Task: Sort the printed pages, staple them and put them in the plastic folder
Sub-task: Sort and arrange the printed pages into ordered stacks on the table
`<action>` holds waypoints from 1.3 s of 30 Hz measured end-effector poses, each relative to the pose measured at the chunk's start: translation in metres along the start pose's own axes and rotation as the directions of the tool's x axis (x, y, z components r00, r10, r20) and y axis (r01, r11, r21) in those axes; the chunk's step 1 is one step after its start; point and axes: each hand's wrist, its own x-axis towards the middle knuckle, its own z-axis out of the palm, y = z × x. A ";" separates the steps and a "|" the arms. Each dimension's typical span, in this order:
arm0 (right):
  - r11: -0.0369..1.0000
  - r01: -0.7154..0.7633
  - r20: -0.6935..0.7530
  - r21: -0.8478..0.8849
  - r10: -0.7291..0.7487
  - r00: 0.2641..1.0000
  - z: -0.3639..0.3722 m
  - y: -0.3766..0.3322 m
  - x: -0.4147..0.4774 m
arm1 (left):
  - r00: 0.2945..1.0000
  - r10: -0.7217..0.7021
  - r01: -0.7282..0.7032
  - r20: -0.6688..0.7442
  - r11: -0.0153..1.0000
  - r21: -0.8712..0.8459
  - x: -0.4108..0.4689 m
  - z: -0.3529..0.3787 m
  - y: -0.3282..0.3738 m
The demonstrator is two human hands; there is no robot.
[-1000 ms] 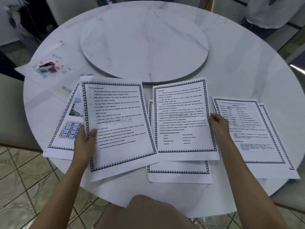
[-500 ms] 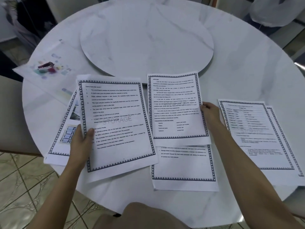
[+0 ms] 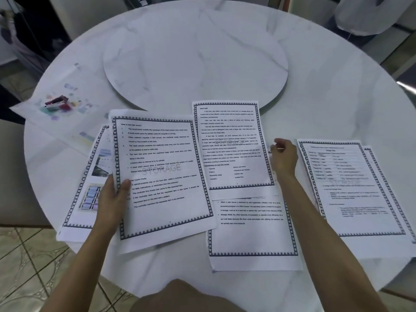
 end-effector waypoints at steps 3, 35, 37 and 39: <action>0.996 0.059 -0.015 -0.059 -0.060 0.998 -0.014 0.011 -0.018 | 1.000 -0.002 0.002 -0.001 1.000 -0.002 -0.003 0.005 0.003; 0.962 0.143 0.108 -0.232 -0.120 0.987 -0.108 0.068 -0.074 | 1.000 0.020 -0.020 -0.013 0.999 -0.034 -0.056 0.051 0.011; 0.961 0.152 0.086 -0.230 -0.135 0.987 -0.117 0.070 -0.069 | 1.000 0.012 -0.012 -0.015 0.999 -0.031 -0.058 0.053 0.010; 0.956 0.172 0.083 -0.238 -0.156 0.984 -0.123 0.073 -0.065 | 1.000 0.009 -0.009 -0.017 1.000 -0.018 -0.058 0.054 0.010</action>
